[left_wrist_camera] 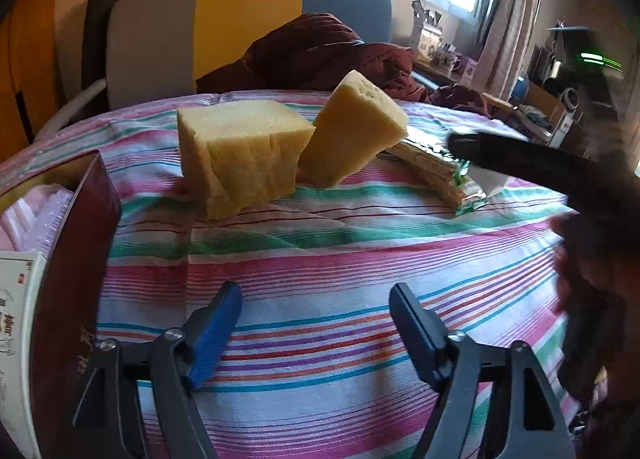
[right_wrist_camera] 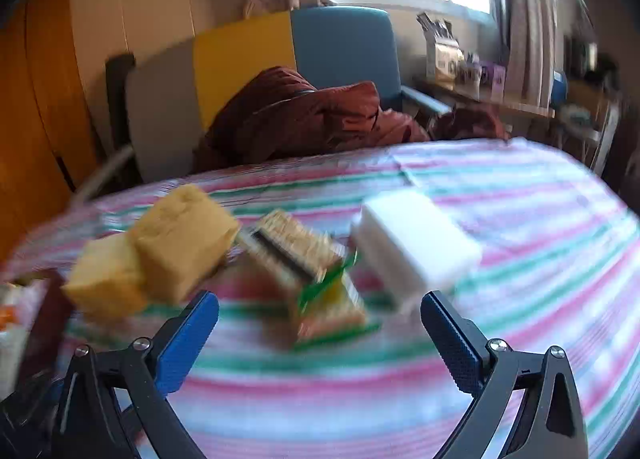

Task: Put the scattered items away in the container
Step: 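Lower both tools over the two cracker packs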

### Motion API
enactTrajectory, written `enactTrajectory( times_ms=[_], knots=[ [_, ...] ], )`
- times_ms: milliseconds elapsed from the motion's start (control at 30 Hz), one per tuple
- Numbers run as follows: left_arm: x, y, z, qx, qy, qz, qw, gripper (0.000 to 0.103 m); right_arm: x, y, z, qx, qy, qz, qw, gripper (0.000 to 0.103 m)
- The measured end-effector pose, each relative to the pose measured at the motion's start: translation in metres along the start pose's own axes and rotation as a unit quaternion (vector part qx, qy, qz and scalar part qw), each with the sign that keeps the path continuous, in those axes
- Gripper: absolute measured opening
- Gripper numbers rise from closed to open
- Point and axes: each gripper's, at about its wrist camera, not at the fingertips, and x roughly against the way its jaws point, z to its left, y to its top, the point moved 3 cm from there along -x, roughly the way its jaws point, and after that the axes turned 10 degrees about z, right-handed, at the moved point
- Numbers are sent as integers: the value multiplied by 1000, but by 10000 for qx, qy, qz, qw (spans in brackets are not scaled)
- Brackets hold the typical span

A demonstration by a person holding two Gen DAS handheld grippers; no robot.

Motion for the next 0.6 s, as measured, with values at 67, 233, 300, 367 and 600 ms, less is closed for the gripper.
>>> enactTrajectory(
  times_ms=[67,233,300,367,600],
  knots=[
    [0,0,1,23,-102,-19,9999,84,-21,15,6,294,-277,286,9988,102],
    [0,0,1,20,-193,-33,9998,87,-70,26,10,475,-232,980,9938,88],
    [0,0,2,44,-251,-48,9997,87,-74,25,10,538,-371,914,9937,83],
    [0,-1,4,80,-318,-68,9994,87,-71,22,15,683,-581,874,9921,67],
    [4,-2,17,361,-812,-200,9958,87,-46,-16,10,241,150,1063,9939,50]
  ],
)
